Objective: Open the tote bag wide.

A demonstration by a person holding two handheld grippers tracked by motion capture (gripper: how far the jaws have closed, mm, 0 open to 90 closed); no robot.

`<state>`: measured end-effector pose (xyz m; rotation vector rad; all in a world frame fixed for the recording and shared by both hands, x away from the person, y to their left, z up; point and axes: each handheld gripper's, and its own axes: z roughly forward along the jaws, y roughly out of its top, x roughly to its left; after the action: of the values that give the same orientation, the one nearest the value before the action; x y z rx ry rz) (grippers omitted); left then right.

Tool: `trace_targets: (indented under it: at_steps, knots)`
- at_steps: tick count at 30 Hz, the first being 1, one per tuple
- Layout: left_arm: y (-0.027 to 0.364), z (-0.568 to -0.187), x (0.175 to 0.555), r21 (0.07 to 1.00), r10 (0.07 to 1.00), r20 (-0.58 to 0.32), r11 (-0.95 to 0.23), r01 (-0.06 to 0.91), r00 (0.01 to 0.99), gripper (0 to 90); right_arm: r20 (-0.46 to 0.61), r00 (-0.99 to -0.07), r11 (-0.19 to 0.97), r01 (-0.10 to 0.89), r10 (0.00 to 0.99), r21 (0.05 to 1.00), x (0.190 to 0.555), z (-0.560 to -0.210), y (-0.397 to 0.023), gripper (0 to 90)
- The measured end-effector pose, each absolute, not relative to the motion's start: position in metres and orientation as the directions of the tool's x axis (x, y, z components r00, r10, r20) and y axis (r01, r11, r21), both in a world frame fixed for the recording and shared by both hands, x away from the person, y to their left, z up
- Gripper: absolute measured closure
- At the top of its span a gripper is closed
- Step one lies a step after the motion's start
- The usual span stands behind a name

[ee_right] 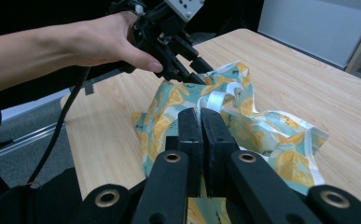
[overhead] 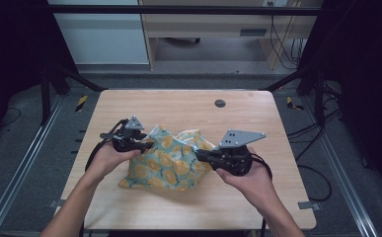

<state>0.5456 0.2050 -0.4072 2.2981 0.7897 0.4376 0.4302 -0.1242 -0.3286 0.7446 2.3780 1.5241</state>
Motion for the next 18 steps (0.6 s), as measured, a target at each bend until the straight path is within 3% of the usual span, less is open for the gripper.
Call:
trace_targets:
  at_steps: [2, 5, 11, 18]
  knots:
    - [0.208, -0.407, 0.542, 0.703, 0.642, 0.080, -0.579, 0.414, 0.763, 77.2, 0.084, -0.843, 0.331, 0.298, 0.531, 0.895, 0.431, -0.329, -0.126, 87.7]
    - [0.212, -0.404, 0.537, 0.725, 0.644, 0.076, -0.560, 0.402, 0.761, 87.4, 0.080, -0.837, 0.326, 0.297, 0.542, 0.897, 0.431, -0.329, -0.128, 87.8]
    - [0.225, -0.381, 0.514, 0.816, 0.686, 0.078, -0.461, 0.349, 0.724, 89.7, 0.046, -0.820, 0.322, 0.275, 0.571, 0.906, 0.428, -0.328, -0.135, 87.7]
    - [0.230, -0.362, 0.477, 0.865, 0.662, 0.106, -0.430, 0.260, 0.742, 89.8, 0.026, -0.799, 0.311, 0.264, 0.601, 0.913, 0.407, -0.340, -0.149, 87.5]
